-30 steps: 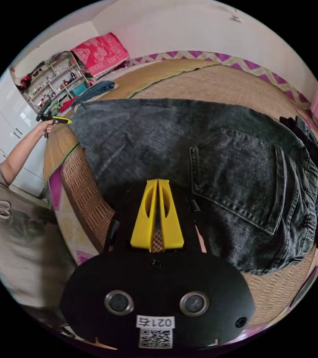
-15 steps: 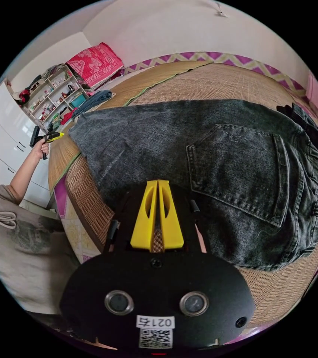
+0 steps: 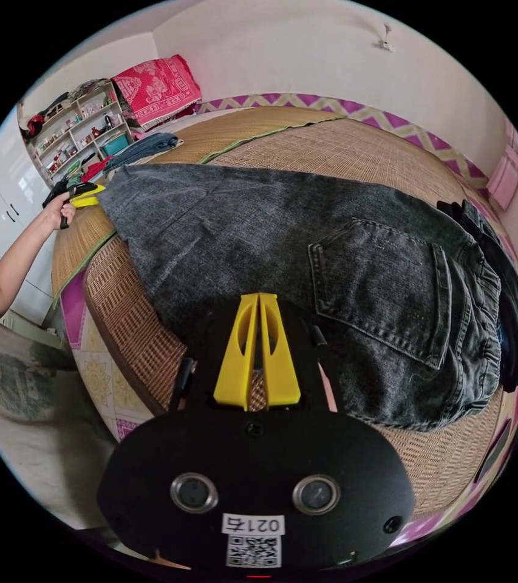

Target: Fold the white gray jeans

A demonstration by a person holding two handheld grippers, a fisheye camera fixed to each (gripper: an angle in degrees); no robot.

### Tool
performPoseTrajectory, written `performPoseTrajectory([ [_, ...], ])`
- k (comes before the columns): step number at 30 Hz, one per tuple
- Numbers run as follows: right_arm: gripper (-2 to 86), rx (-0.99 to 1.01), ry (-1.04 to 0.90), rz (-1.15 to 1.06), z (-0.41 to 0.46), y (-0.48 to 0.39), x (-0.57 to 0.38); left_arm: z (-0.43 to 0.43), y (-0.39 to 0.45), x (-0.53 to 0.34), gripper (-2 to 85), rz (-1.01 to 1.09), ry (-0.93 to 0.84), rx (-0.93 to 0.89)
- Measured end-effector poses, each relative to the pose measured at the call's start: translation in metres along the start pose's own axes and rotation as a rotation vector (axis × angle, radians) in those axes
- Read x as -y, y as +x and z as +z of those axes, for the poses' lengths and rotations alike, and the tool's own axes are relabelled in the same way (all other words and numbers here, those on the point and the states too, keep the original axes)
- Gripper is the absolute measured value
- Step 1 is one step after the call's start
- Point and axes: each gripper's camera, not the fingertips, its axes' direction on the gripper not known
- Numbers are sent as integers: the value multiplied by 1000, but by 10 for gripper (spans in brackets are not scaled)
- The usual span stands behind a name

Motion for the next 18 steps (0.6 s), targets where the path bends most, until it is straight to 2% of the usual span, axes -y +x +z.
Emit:
performPoseTrajectory([
  [5, -6, -21, 1, -10, -4, 0, -6, -30, -2, -5, 20, -30, 92, -60],
  [8, -6, -19, 2, -9, -6, 3, -11, -55, 33, -14, -2, 14, 130, -88],
  [11, -6, -19, 3, -9, -7, 6, -18, -91, 137, -26, -7, 183, 187, -45],
  [13, -6, -17, 3, -8, -7, 9, -22, -109, 265, -52, -8, 413, 237, 30],
  [14, -6, -13, 3, -6, -7, 11, -26, -109, 300, -62, -8, 480, 245, 48],
  [16, -6, -4, 4, -1, -8, 15, -31, -88, 439, -118, -8, 750, 245, 106],
  [18, -6, 9, 6, 5, -8, 20, -37, -51, 537, -174, -8, 960, 222, 145],
])
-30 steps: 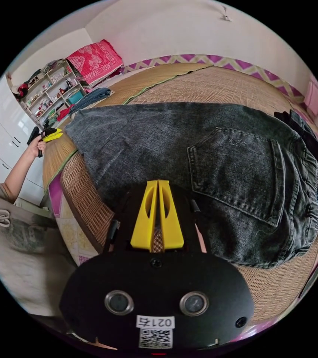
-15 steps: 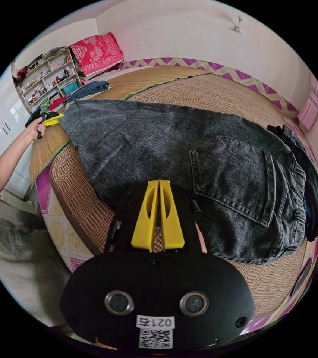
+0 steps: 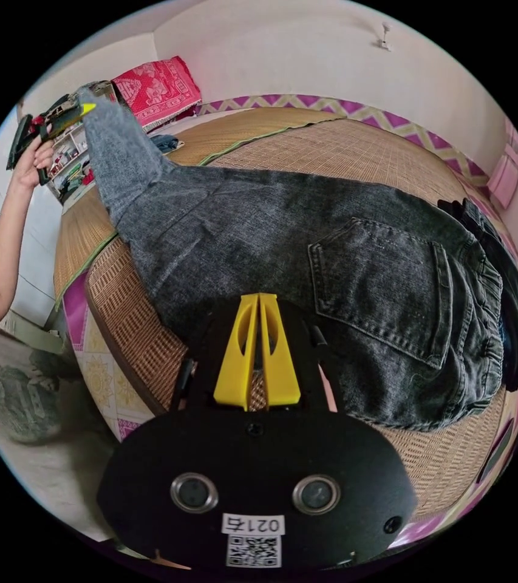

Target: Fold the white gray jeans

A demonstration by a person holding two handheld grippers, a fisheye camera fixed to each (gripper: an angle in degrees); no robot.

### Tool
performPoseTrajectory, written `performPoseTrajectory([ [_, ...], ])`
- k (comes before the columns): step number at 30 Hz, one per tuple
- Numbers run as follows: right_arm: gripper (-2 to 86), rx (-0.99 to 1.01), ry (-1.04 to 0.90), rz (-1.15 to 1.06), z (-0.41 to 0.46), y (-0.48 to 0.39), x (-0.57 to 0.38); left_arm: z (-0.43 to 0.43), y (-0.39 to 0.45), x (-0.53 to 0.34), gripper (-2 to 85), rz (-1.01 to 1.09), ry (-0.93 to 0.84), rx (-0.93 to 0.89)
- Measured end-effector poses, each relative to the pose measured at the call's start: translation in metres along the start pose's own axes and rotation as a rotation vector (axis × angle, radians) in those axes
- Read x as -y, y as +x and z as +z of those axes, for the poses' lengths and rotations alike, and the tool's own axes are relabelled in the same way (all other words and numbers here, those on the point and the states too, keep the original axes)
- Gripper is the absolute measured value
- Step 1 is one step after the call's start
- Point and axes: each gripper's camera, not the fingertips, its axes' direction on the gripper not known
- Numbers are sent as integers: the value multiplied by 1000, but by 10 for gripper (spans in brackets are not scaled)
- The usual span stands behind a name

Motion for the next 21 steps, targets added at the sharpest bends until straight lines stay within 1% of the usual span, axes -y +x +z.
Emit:
performPoseTrajectory([
  [1, -6, 13, 4, 7, -1, 4, -4, 21, 71, 18, -8, 120, -22, -13],
  [2, -6, 22, 19, 31, -4, 10, -11, 34, 104, 23, -8, 166, -32, -25],
  [4, -6, 45, 84, 97, -17, 22, -28, 100, 220, 21, -7, 294, -102, -91],
  [5, -6, 85, 137, 132, -28, 31, -42, 121, 246, 15, -7, 324, -132, -105],
  [7, -6, 135, 201, 180, -43, 42, -68, 216, 324, -24, -8, 388, -287, -115],
  [8, -6, 156, 229, 206, -52, 49, -86, 242, 336, -37, -8, 401, -339, -108],
  [9, -6, 164, 240, 218, -55, 51, -95, 292, 353, -68, -8, 405, -453, -82],
  [10, -6, 176, 254, 241, -62, 57, -112, 319, 354, -92, -9, 373, -502, -93],
  [13, -6, 201, 268, 286, -73, 69, -150, 290, 356, -82, -9, 300, -364, -93],
  [15, -6, 210, 272, 315, -77, 77, -168, 271, 368, -72, -9, 325, -293, -60],
  [17, -5, 213, 295, 343, -84, 87, -185, 274, 379, -75, -9, 374, -306, -65],
  [19, -4, 208, 307, 373, -89, 98, -194, 292, 377, -88, -7, 380, -395, -99],
  [21, -1, 207, 326, 408, -96, 109, -203, 277, 372, -87, -5, 378, -344, -114],
])
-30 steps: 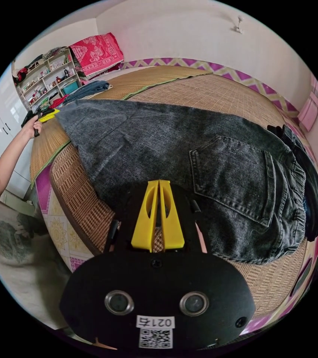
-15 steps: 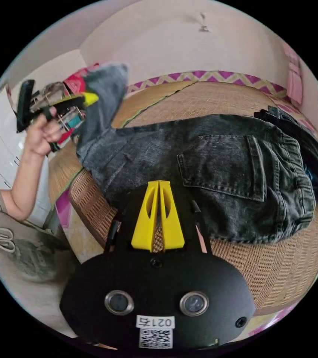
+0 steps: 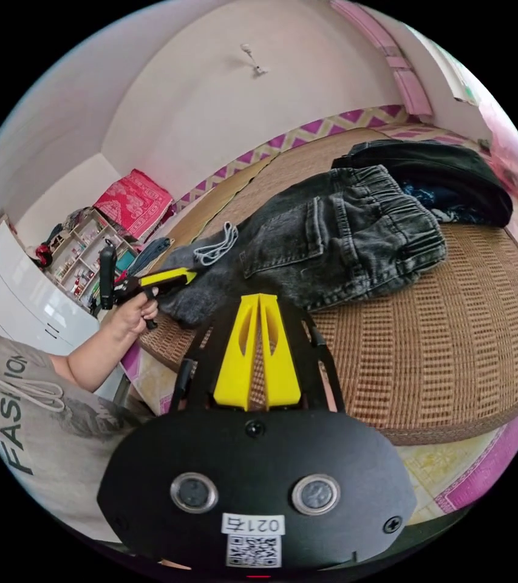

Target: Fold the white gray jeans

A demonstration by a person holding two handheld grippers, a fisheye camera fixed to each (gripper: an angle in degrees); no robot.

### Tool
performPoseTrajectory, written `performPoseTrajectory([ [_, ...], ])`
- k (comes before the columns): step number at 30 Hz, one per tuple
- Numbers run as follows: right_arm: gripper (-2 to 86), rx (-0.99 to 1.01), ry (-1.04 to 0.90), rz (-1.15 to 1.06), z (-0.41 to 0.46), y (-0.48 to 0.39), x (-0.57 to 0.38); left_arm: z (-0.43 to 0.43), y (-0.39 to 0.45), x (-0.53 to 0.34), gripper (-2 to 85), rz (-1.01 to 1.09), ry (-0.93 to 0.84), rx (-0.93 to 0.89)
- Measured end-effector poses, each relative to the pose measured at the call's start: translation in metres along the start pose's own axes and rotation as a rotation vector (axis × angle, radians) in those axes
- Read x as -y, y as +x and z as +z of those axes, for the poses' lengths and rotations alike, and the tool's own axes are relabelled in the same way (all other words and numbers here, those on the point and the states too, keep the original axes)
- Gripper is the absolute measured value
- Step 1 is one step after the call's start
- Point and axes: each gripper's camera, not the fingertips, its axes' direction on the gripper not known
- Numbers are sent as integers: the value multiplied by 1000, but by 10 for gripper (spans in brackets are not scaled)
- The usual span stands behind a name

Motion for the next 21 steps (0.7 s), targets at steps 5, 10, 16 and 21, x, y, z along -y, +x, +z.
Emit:
performPoseTrajectory([
  [5, 62, -97, 112, 238, -35, 45, -6, 25, -5, 8, 38, 37, -88, -50],
  [10, 136, -62, 291, 618, -66, 113, -30, 32, -24, 10, 125, 45, -136, -235],
  [16, 162, 177, 369, 809, -65, 127, -35, 17, -77, -30, 101, -30, -107, -485],
  [21, 166, 247, 337, 857, -64, 106, -30, -17, -122, -83, 89, -94, -31, -515],
])
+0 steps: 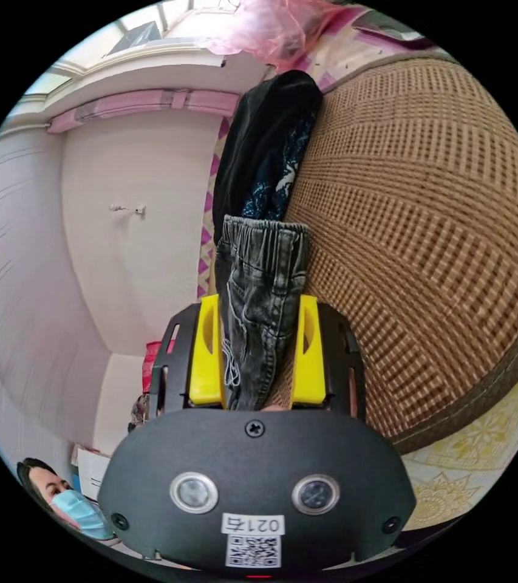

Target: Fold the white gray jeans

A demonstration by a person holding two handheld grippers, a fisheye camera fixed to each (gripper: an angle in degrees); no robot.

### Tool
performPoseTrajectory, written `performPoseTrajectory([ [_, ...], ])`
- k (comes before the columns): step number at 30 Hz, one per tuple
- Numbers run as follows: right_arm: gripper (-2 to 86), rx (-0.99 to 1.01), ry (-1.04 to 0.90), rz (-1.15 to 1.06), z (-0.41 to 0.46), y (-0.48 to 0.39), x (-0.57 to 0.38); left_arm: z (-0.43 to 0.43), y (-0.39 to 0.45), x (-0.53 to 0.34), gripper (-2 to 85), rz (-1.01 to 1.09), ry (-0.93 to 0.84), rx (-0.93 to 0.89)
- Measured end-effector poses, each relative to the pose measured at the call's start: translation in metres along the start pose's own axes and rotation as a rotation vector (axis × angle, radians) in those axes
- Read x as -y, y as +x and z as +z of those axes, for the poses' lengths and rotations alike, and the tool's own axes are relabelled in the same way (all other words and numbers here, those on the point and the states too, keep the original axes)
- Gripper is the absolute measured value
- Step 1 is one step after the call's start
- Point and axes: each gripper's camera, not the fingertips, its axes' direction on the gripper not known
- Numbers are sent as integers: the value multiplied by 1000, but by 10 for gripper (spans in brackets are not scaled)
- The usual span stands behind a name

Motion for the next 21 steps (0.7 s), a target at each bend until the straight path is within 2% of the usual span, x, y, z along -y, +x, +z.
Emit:
performPoseTrajectory([
  [3, 132, -55, 5, -21, 12, -18, -7, -25, -15, -29, 82, -17, 43, -24],
  [5, 84, -31, 13, 2, 24, -20, -4, -34, -19, -43, 79, -12, 60, -20],
  [9, 60, 7, 18, -5, 24, -50, -10, -56, -36, -77, 71, -25, 100, -34],
  [15, 59, -107, 39, -610, 53, -290, -98, -98, -79, -139, 39, -53, 176, -65],
  [17, 60, -233, 8, -935, 109, -391, -176, -109, -90, -157, 29, -58, 205, -73],
  [21, 61, -397, -54, -1396, 220, -477, -326, -129, -113, -200, 14, -74, 233, -81],
])
